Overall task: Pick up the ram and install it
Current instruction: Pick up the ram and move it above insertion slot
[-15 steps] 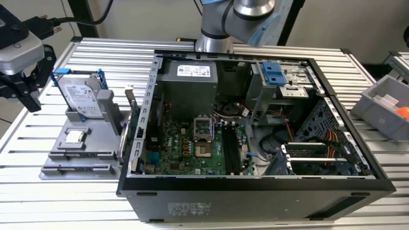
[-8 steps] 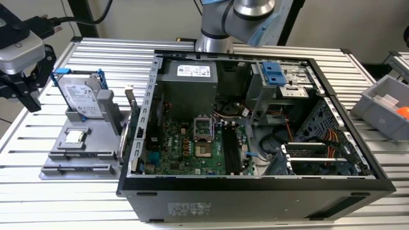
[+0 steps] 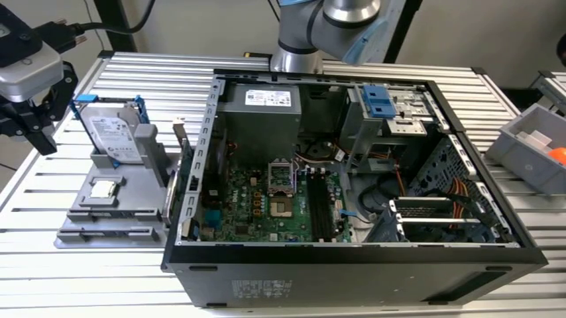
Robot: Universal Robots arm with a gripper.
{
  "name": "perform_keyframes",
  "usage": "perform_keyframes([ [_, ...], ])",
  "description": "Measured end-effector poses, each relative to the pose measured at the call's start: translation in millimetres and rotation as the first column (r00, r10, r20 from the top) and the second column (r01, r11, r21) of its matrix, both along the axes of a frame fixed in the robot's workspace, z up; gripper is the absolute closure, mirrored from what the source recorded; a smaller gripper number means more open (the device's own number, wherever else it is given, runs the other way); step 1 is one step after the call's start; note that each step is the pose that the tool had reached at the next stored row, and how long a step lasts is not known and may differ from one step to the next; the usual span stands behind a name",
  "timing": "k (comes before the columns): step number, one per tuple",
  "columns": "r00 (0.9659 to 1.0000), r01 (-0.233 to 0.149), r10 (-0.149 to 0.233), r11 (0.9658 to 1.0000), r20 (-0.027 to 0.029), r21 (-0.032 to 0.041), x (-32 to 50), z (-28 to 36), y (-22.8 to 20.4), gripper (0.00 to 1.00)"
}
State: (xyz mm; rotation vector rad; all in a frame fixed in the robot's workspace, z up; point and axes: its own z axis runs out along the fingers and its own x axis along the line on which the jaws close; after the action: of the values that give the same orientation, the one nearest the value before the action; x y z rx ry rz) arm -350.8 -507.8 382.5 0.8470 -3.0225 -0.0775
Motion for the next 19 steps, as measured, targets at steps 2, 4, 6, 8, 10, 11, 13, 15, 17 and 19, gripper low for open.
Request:
perform_keyframes([
  [2, 1.0000, -0.003, 0.003, 1.0000, 0.0000, 0.0000, 0.0, 0.0, 0.0, 1.00],
  [4, 1.0000, -0.007, 0.007, 1.0000, 0.0000, 0.0000, 0.0, 0.0, 0.0, 1.00],
  [6, 0.9999, -0.010, 0.010, 0.9999, 0.0000, 0.0000, 0.0, 0.0, 0.0, 1.00],
  [8, 0.9999, -0.013, 0.013, 0.9999, 0.0000, 0.0001, 0.0, 0.0, 0.0, 1.00],
  [10, 0.9999, -0.017, 0.017, 0.9999, 0.0000, 0.0001, 0.0, -0.1, 0.0, 1.00],
  [11, 0.9998, -0.018, 0.018, 0.9998, 0.0000, 0.0001, 0.0, -0.1, 0.0, 1.00],
  [13, 0.9998, -0.022, 0.022, 0.9998, 0.0000, 0.0000, 0.0, 0.0, 0.0, 1.00],
  [15, 0.9997, -0.025, 0.025, 0.9997, 0.0000, 0.0000, 0.0, 0.0, 0.0, 1.00],
  [17, 0.9996, -0.028, 0.028, 0.9996, 0.0000, 0.0000, 0.0, 0.0, 0.0, 1.00],
  [19, 0.9995, -0.031, 0.031, 0.9995, 0.0000, 0.0000, 0.0, 0.0, 0.0, 1.00],
])
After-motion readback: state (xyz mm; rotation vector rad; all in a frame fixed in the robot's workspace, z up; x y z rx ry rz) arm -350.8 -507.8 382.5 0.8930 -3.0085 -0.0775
